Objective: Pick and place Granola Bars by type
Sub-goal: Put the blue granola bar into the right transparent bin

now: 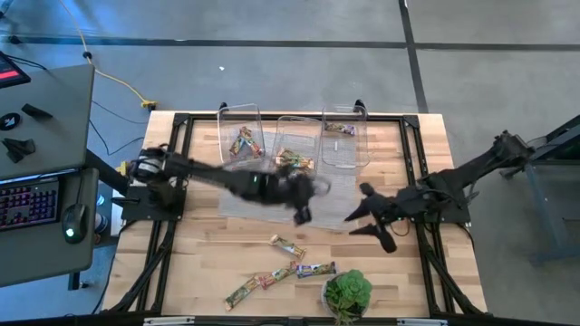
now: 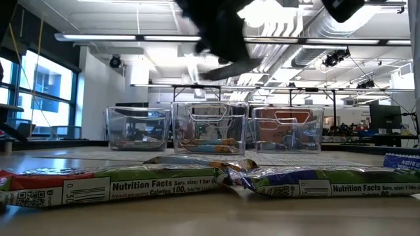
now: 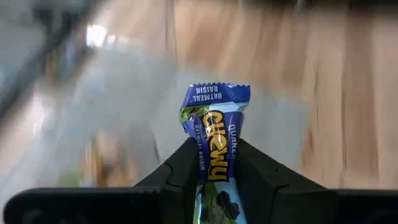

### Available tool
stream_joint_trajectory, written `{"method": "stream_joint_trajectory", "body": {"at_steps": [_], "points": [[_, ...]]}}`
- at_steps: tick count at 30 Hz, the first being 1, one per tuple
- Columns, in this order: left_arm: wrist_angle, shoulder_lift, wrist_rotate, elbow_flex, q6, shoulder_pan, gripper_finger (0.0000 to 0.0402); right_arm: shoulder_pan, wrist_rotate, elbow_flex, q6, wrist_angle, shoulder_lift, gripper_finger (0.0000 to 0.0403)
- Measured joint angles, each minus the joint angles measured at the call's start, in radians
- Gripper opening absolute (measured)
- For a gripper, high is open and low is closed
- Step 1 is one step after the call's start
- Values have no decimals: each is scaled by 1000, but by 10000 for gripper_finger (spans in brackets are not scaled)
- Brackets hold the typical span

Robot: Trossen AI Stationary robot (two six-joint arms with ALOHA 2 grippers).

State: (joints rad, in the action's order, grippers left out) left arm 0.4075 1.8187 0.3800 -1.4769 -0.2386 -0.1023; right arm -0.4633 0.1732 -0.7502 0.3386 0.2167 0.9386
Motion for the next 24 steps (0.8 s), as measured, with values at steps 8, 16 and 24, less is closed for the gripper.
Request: {"method": "stream_joint_trajectory", "body": {"at_steps": [8, 16, 24], "points": [[-512, 39, -285, -8, 212, 290, 85, -71, 303, 0, 18, 140, -27, 158], [-792, 197, -443, -17, 206, 441, 85, -67, 338, 0, -29, 154, -24, 157], [-878, 376, -472, -103, 212, 456, 86, -67, 334, 0, -28, 154, -24, 154]]}}
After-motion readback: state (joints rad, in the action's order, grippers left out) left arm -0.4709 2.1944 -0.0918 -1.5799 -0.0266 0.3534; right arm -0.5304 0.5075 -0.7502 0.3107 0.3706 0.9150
